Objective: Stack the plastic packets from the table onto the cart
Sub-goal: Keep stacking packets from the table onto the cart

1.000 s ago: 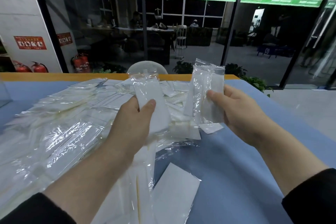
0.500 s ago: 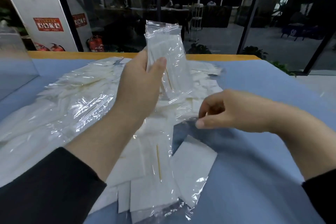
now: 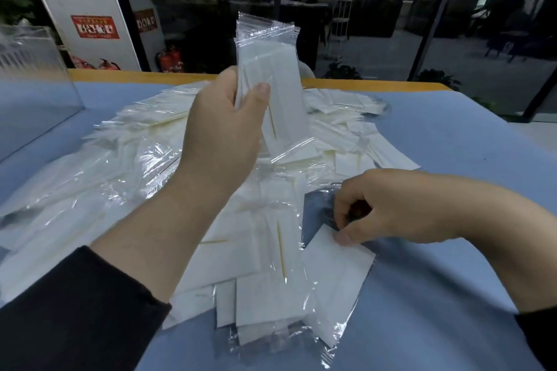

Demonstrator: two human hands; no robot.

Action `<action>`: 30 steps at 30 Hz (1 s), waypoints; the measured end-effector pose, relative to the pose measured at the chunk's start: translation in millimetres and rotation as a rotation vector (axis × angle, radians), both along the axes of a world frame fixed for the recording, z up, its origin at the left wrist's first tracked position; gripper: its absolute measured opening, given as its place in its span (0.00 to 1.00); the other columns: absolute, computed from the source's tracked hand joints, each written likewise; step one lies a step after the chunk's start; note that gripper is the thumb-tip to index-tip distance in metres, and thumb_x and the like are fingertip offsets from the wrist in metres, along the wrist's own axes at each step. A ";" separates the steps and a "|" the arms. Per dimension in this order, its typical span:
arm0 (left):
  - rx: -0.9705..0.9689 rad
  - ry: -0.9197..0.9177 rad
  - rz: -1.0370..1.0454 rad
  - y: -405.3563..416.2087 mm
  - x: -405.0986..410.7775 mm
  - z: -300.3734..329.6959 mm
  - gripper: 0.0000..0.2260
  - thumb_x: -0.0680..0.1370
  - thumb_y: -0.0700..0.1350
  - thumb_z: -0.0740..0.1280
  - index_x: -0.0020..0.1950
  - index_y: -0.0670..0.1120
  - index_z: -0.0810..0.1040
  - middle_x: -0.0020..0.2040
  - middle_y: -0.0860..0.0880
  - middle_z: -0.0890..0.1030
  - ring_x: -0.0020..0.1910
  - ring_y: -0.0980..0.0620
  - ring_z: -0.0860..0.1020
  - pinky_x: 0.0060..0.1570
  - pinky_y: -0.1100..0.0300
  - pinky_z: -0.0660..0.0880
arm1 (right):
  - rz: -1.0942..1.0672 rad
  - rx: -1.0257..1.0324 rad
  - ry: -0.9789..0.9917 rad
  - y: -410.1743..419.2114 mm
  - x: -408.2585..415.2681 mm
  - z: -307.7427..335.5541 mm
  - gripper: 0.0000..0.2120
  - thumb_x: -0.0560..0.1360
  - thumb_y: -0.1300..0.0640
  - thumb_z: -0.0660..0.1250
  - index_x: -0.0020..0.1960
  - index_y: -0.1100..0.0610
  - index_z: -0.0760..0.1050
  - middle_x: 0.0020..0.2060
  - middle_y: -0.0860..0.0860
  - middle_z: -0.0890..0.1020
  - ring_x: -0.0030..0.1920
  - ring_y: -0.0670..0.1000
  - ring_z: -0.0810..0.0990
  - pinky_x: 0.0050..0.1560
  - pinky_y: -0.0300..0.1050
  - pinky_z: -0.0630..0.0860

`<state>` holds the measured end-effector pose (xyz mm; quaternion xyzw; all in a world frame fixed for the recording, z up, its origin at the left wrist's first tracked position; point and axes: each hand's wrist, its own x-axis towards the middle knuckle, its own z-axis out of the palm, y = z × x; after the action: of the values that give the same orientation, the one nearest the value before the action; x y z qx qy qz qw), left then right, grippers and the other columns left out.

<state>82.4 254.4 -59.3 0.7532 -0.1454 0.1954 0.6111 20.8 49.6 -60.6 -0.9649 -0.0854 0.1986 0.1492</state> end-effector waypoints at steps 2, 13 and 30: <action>-0.004 0.007 -0.013 -0.3 -2.4 -0.5 0.06 0.84 0.47 0.64 0.53 0.51 0.81 0.48 0.50 0.85 0.47 0.54 0.82 0.48 0.56 0.80 | -0.025 0.012 -0.003 0.5 -1.5 0.4 0.09 0.70 0.36 0.72 0.45 0.38 0.78 0.39 0.38 0.81 0.40 0.45 0.80 0.48 0.51 0.81; 0.064 -0.075 -0.066 -4.8 -6.1 -4.1 0.08 0.84 0.46 0.64 0.60 0.53 0.81 0.45 0.59 0.84 0.46 0.63 0.81 0.43 0.66 0.78 | -0.055 -0.015 0.008 4.4 -1.3 -2.9 0.08 0.71 0.37 0.72 0.44 0.40 0.79 0.37 0.44 0.83 0.41 0.56 0.84 0.46 0.58 0.82; 0.119 -0.074 -0.066 -5.3 -4.1 -8.9 0.07 0.84 0.49 0.64 0.51 0.51 0.81 0.39 0.59 0.82 0.39 0.62 0.79 0.35 0.67 0.75 | -0.107 -0.036 -0.056 1.4 -1.8 0.8 0.06 0.74 0.43 0.69 0.42 0.44 0.79 0.36 0.45 0.83 0.39 0.54 0.83 0.42 0.54 0.82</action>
<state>78.2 249.1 -68.2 0.7751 -0.2042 0.1939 0.5656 19.0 51.0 -59.9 -0.9758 -0.0343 0.1649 0.1397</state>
